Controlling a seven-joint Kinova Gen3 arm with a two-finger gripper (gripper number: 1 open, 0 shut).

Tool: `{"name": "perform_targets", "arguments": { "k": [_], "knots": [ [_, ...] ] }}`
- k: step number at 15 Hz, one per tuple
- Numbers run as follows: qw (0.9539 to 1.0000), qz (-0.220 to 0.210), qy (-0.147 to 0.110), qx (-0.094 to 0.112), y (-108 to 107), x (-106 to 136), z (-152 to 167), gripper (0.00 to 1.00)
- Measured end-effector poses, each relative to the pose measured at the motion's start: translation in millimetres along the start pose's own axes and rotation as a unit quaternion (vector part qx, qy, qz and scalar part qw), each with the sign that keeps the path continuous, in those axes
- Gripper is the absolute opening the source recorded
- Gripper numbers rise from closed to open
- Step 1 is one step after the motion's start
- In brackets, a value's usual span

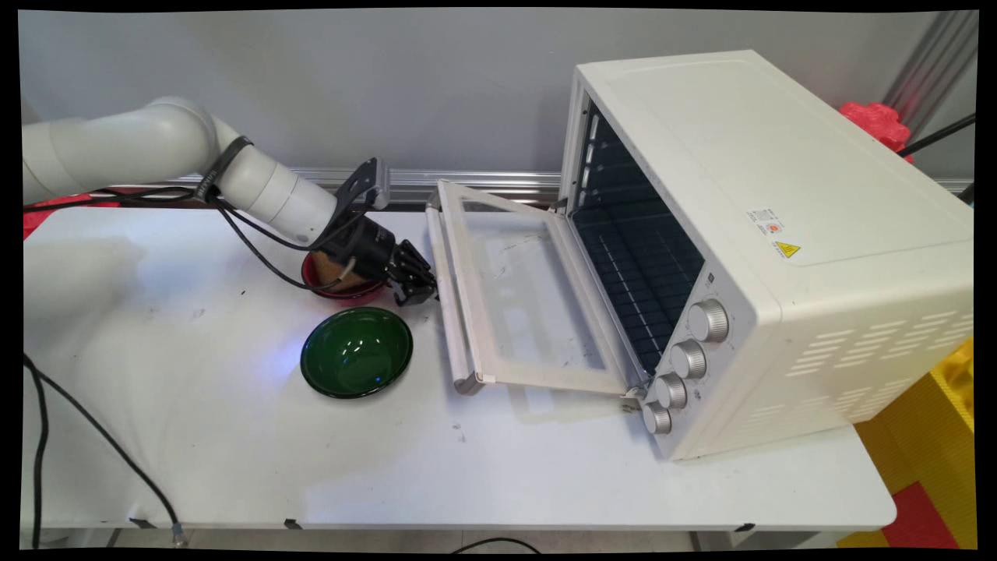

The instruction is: Close the oven

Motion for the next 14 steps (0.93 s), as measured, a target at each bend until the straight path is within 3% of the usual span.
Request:
{"name": "perform_targets", "arguments": {
  "k": [14],
  "knots": [
    [0.999, -0.008, 0.035, -0.026, -1, 8, -19, 0.0]
  ]
}}
